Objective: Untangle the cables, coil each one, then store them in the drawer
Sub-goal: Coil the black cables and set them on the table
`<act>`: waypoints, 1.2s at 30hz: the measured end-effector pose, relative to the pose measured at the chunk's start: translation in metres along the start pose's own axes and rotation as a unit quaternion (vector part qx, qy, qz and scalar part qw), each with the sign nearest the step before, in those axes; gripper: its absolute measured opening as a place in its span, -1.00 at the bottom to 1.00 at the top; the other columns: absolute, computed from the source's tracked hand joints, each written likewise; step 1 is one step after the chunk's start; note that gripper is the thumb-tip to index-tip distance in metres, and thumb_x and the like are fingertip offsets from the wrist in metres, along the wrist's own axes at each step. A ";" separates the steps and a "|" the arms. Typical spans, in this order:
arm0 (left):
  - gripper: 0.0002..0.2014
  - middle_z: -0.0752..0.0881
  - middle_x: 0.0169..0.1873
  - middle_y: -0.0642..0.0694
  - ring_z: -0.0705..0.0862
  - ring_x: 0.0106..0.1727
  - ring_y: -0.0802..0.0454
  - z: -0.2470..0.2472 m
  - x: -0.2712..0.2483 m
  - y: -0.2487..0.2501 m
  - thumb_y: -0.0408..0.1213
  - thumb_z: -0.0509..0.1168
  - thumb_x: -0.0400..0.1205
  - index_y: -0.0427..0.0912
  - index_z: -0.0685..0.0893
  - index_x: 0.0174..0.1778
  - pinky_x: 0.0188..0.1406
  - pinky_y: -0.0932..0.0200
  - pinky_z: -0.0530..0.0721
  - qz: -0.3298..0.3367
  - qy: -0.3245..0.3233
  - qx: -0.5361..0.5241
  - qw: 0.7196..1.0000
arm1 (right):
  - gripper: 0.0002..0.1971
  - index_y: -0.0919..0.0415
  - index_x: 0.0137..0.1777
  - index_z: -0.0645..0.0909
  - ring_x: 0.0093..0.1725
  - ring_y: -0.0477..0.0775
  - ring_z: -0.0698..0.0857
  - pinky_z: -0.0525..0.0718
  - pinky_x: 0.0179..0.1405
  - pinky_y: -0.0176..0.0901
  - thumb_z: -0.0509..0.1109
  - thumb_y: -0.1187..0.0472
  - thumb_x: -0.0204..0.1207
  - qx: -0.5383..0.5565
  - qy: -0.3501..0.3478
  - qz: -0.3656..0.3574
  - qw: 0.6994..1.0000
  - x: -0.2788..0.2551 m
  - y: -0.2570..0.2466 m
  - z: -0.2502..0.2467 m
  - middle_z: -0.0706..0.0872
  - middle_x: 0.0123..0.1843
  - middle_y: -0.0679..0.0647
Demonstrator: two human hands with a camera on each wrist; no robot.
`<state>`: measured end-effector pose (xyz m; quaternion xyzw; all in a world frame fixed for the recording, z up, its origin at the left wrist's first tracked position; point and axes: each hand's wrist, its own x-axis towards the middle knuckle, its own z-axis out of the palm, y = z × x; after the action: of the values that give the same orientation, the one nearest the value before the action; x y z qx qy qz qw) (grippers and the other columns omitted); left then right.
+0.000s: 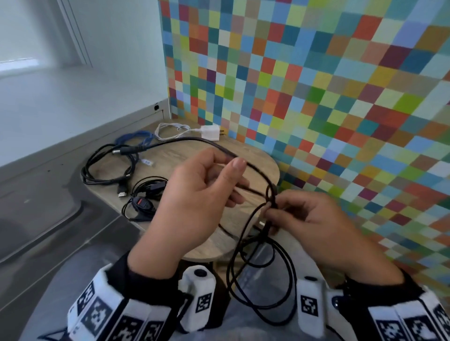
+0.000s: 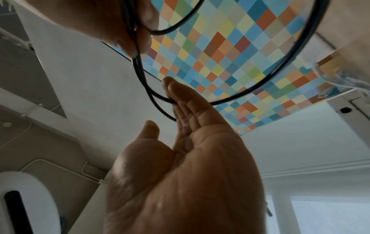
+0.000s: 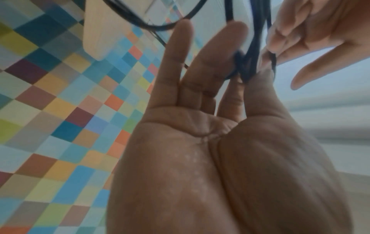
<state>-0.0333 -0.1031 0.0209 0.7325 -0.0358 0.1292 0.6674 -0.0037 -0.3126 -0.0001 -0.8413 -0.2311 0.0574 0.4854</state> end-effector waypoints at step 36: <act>-0.85 0.84 -0.25 -0.04 0.82 -0.14 0.03 -0.040 0.009 -0.021 -0.44 0.34 0.71 -0.07 0.70 -0.02 -0.08 -0.01 0.74 0.025 0.068 0.013 0.997 | -0.83 0.20 0.12 0.85 -0.34 0.00 0.52 0.77 0.15 0.49 0.41 0.33 0.72 0.276 0.330 0.050 0.901 0.037 0.004 -0.019 0.73 -0.17 -0.01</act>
<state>-0.0252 -0.0605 0.0056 0.7296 -0.0067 0.1955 0.6553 0.0366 -0.3129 0.0112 -0.6548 0.0095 -0.1375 0.7431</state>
